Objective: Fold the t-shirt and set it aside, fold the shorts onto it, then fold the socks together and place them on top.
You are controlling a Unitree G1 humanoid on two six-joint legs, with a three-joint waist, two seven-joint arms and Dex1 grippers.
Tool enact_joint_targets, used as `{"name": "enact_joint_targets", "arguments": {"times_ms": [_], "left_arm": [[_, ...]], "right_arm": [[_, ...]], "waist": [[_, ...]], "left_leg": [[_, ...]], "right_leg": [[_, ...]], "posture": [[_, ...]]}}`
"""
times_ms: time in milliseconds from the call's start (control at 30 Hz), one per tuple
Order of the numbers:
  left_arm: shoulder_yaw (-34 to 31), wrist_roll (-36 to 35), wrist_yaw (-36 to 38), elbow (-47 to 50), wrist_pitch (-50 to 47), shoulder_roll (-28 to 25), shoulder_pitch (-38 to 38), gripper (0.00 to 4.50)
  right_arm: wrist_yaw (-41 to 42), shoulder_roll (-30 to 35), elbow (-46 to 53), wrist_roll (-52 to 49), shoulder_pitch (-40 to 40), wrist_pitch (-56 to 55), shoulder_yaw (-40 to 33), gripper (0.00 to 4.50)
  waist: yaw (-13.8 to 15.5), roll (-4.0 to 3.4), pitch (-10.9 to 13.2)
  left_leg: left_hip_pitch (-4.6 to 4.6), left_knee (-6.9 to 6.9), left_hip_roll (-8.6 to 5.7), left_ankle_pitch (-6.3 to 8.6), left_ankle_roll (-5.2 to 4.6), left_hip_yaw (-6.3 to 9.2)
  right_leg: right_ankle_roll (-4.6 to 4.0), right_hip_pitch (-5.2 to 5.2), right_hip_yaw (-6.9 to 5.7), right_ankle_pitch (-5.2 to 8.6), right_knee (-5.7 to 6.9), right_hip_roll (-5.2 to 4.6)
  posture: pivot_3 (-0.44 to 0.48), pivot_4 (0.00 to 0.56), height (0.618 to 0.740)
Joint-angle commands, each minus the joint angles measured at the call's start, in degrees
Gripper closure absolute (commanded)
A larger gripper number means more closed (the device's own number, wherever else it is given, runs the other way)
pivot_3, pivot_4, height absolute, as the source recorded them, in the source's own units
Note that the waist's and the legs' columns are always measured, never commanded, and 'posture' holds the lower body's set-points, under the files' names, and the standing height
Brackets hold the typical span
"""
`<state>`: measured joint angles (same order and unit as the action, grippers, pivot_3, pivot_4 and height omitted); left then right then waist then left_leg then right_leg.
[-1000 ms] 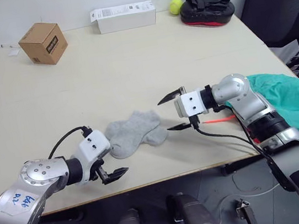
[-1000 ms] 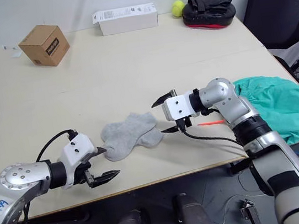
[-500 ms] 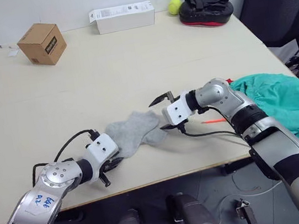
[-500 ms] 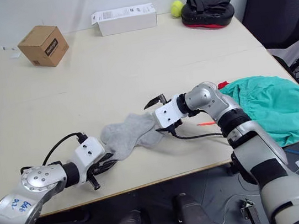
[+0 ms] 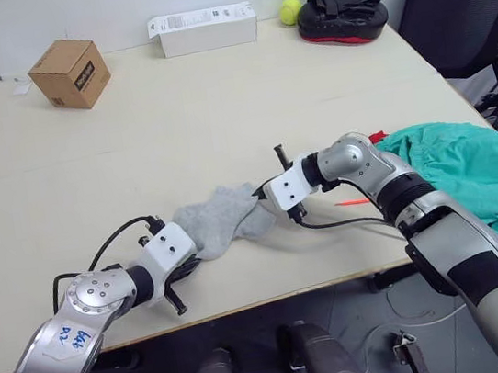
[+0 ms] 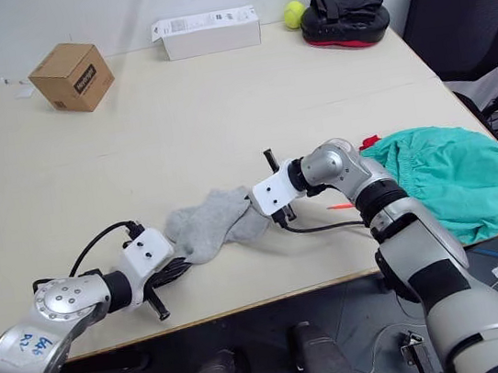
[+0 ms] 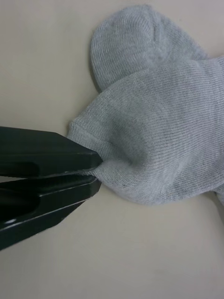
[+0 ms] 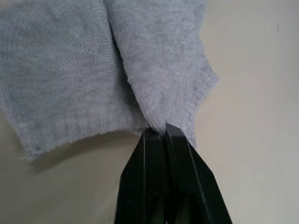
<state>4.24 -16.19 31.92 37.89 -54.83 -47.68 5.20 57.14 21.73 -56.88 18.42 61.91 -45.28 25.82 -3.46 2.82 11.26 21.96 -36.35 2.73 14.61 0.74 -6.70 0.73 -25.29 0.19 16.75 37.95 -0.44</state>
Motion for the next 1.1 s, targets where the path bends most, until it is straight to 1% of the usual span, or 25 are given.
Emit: {"name": "enact_joint_targets", "arguments": {"times_ms": [33,167,333,400,467,533,633,733,933,1033,1100], "left_arm": [[-2.8,-3.0,2.0,1.8,-2.7,-0.4,-0.1,4.5],[-7.0,-7.3,4.2,1.9,-5.8,-0.4,2.0,4.5],[-12.2,-12.1,9.9,-0.1,-5.9,-4.8,5.4,4.5],[-14.8,-14.4,13.5,-2.5,-5.4,-7.2,7.5,4.5],[-15.9,-15.2,17.3,-5.8,-3.3,-10.0,9.4,4.5],[-14.5,-13.1,19.8,-10.0,0.9,-12.7,10.9,4.5],[-11.2,-10.6,21.7,-15.4,5.3,-14.3,13.4,4.5],[-8.7,-9.8,22.5,-17.8,7.2,-13.6,15.5,4.5],[-5.4,-10.4,20.9,-15.7,6.3,-9.8,17.6,4.5],[-5.4,-10.9,20.0,-14.9,5.3,-8.7,17.9,4.5],[-5.6,-11.2,19.8,-14.0,4.7,-8.5,17.5,4.5]], "right_arm": [[0.6,1.0,0.8,-1.9,1.6,-1.5,-1.9,4.49],[1.1,1.4,1.2,-2.6,1.9,-1.9,-2.1,4.49],[2.4,1.9,2.7,-5.0,2.3,-0.3,-3.8,4.49],[3.9,2.6,4.5,-6.8,1.6,0.5,-4.6,4.49],[4.8,3.4,6.7,-8.3,0.8,1.4,-5.3,4.49],[5.2,4.0,8.3,-9.3,0.1,2.7,-6.0,4.49],[5.6,4.5,9.8,-9.7,-1.3,4.1,-6.0,4.49],[6.0,3.9,10.4,-9.9,-3.1,5.0,-5.6,4.49],[3.2,2.7,8.7,-6.7,-4.0,6.4,-4.4,4.49],[1.1,3.2,7.9,-4.4,-3.5,5.6,-3.9,3.85],[1.2,3.2,7.4,-4.5,-3.2,5.1,-4.1,3.22]], "waist": [[0.0,0.0,0.0],[0.1,0.0,0.0],[0.0,0.0,0.0],[0.0,0.0,0.0],[0.0,-0.01,0.0],[0.0,-0.02,0.0],[0.0,-0.02,0.0],[0.1,-0.01,0.0],[-0.1,-0.01,0.0],[-0.1,-0.01,0.0],[-0.1,-0.01,0.0]], "left_leg": [[0.0,0.0,0.0,0.0,0.0,0.0],[0.01,0.0,0.0,0.0,0.01,0.0],[0.01,0.0,-0.01,-0.02,0.03,0.01],[0.01,0.0,0.0,-0.01,0.04,0.01],[0.03,0.0,0.0,-0.02,0.05,0.03],[0.03,0.0,-0.01,-0.02,0.06,0.02],[0.02,0.02,-0.01,-0.01,0.06,0.0],[0.02,0.02,-0.01,-0.01,0.05,-0.01],[0.11,-0.01,0.01,0.0,0.04,-0.09],[0.11,-0.02,0.02,-0.01,0.05,-0.06],[0.11,-0.02,0.02,-0.01,0.06,-0.06]], "right_leg": [[0.0,0.0,0.0,0.0,0.0,0.0],[0.0,0.0,-0.01,0.0,0.0,0.0],[0.0,-0.01,-0.02,0.0,0.01,0.0],[0.0,-0.01,-0.03,0.0,0.01,0.0],[0.0,-0.03,-0.05,0.0,0.02,0.0],[0.0,-0.03,-0.05,0.0,0.02,0.0],[-0.01,-0.03,-0.06,0.01,0.0,-0.01],[-0.01,-0.03,-0.04,0.01,-0.01,-0.01],[0.0,-0.12,-0.01,0.0,0.02,-0.02],[0.0,-0.13,-0.02,0.0,0.05,0.01],[0.0,-0.13,-0.02,0.0,0.05,0.01]], "posture": [[0.0,0.15,0.74],[0.0,0.15,0.74],[0.0,0.15,0.74],[0.0,0.15,0.74],[0.0,0.15,0.74],[0.0,0.15,0.74],[0.0,0.15,0.74],[0.0,0.15,0.74],[0.0,0.15,0.74],[0.0,0.15,0.74],[0.0,0.15,0.74]]}}
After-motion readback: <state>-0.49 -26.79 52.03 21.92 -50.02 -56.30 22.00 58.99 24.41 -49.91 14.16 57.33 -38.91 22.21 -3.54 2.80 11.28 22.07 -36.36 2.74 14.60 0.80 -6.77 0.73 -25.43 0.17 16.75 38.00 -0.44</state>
